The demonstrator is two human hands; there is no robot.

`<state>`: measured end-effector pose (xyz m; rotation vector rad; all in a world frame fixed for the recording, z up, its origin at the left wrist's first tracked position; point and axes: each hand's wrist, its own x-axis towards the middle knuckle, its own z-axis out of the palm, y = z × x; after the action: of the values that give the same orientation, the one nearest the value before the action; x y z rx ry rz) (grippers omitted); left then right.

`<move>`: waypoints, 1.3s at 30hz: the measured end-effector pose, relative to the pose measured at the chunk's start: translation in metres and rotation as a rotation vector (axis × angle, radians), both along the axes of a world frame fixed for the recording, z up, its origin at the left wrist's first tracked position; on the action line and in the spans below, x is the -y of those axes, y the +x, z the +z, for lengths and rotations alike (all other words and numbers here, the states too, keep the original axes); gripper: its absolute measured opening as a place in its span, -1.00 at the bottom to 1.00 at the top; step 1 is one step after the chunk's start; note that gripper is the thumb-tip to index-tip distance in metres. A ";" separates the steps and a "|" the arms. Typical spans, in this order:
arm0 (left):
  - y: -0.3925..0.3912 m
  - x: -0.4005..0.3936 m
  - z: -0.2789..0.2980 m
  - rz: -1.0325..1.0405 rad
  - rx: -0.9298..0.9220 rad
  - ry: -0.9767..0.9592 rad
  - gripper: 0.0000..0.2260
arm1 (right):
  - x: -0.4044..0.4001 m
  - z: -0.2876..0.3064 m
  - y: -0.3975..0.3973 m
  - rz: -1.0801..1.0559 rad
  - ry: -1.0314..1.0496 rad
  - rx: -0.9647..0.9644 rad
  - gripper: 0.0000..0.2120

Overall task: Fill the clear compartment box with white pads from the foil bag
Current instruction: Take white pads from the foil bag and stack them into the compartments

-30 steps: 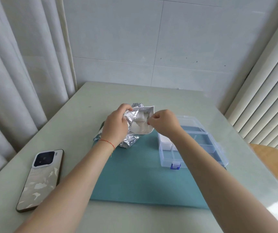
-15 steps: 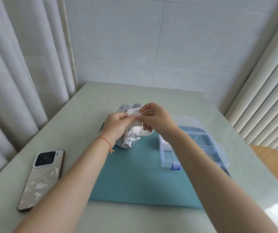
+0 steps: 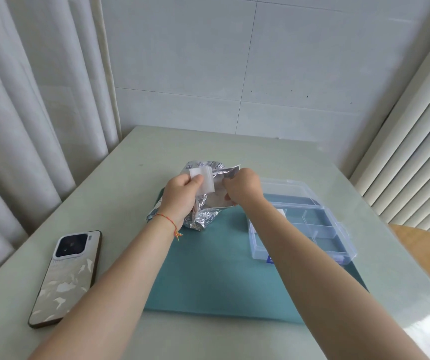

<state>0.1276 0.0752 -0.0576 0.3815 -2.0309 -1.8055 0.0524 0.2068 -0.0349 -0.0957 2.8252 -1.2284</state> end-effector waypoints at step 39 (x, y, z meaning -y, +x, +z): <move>0.003 -0.065 0.045 -0.325 0.034 0.148 -0.59 | -0.103 0.039 0.023 0.336 -0.683 0.065 -0.87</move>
<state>0.1305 0.1403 -0.0123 0.1275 -2.0838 -2.1624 0.0755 0.3098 0.0039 -0.5174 2.0889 -1.9712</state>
